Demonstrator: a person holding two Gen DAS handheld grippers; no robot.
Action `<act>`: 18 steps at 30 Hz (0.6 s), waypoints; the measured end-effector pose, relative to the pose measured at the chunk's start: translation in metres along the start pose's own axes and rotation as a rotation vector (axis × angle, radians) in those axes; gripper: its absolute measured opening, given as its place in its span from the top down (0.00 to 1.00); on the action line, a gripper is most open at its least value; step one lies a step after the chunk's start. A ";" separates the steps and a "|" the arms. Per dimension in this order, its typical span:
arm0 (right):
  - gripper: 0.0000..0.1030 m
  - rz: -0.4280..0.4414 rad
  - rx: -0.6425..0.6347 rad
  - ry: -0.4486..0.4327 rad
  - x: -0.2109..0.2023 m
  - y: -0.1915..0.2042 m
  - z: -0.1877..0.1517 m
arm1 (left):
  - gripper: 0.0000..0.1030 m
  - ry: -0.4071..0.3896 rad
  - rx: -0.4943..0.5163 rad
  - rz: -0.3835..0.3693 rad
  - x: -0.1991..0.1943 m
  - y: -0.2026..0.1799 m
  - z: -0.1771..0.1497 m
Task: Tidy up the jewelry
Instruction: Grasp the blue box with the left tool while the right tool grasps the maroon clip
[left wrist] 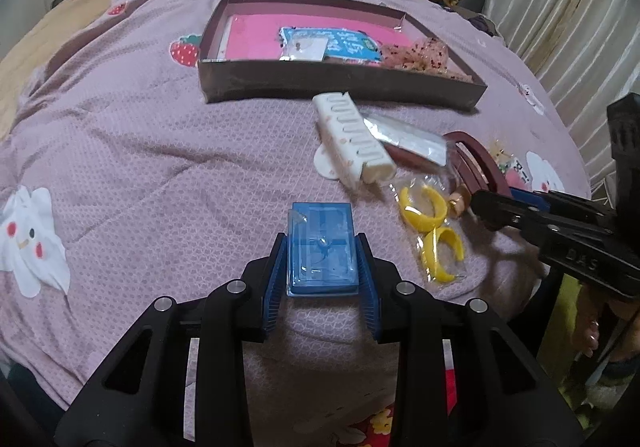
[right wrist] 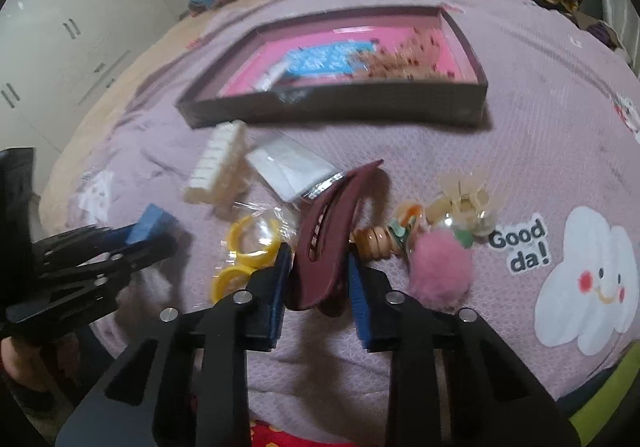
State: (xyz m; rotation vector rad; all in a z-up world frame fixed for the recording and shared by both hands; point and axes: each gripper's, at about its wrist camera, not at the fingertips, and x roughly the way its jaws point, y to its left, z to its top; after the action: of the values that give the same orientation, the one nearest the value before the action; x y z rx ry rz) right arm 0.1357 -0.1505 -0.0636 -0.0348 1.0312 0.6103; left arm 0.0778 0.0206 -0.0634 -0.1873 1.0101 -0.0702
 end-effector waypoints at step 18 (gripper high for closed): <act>0.87 0.015 0.001 0.051 0.014 -0.006 0.019 | 0.76 -0.034 0.018 0.006 -0.013 -0.007 0.021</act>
State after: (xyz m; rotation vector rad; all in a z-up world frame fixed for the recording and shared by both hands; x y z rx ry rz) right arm 0.1586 -0.1431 -0.0666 -0.0415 1.0817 0.6253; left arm 0.0888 0.0185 -0.0405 -0.1686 0.9763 -0.0699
